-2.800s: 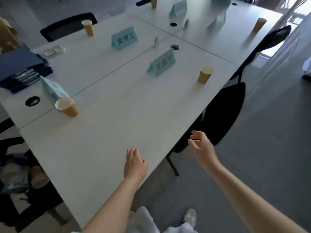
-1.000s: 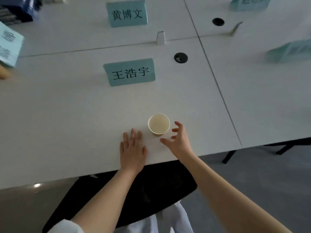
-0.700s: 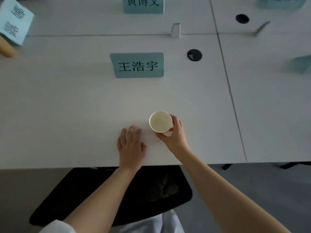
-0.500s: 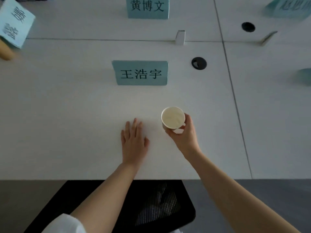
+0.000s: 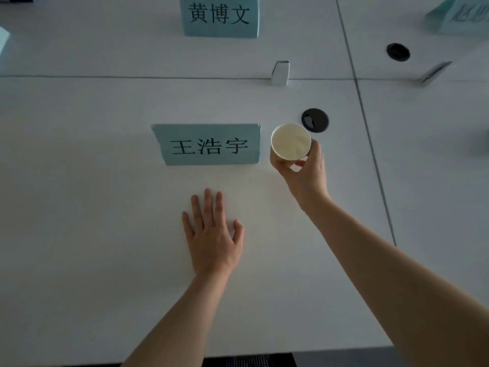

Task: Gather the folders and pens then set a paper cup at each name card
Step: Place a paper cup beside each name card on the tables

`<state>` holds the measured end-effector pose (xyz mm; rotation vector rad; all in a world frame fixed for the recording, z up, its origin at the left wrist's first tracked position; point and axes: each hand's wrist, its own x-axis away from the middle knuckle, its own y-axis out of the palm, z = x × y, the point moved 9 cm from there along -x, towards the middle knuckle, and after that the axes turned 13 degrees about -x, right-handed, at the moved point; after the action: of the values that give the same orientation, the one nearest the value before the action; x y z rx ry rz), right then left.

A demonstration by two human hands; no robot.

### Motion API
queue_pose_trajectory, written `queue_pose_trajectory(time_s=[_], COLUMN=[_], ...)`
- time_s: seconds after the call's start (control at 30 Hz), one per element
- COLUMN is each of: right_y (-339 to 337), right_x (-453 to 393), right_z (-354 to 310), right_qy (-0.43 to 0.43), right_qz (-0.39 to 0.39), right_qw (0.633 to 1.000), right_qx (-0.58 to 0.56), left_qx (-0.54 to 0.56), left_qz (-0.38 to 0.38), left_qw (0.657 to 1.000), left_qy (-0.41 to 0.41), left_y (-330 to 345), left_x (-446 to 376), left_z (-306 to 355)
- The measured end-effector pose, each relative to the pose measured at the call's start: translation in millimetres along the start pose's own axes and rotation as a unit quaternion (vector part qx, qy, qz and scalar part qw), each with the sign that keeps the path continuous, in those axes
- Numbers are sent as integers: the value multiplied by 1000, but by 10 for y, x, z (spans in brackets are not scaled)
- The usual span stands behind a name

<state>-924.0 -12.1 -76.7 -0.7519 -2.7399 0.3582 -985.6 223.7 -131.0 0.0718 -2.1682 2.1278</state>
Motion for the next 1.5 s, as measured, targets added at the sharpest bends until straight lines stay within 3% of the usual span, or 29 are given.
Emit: queue_pose_trajectory(time_s=[0.3, 0.43, 0.7, 0.87, 1.1, 1.5], right_y=[167, 106, -504, -1033, -2191, -4743], right_x=[-154, 42, 1023, 1473, 1916, 2632], right_z=[117, 230, 474, 684, 912, 1360], right_qy=[34, 50, 84, 112, 128, 127], right_qz=[27, 1, -7, -10, 8, 102], right_qw=[999, 999, 996, 993, 991, 986], right_qx=[-29, 15, 38, 42, 36, -26], left_qx=[-8, -4, 54, 127, 184, 277], left_qz=[9, 12, 22, 5, 1, -48], left_qw=[1000, 1000, 998, 991, 977, 942], left_qy=[-5, -2, 5, -46, 107, 185], left_y=[-30, -12, -75, -156, -219, -641], left_x=[-16, -12, 20, 217, 1443, 3115], left_z=[3, -14, -25, 150, 1283, 3583])
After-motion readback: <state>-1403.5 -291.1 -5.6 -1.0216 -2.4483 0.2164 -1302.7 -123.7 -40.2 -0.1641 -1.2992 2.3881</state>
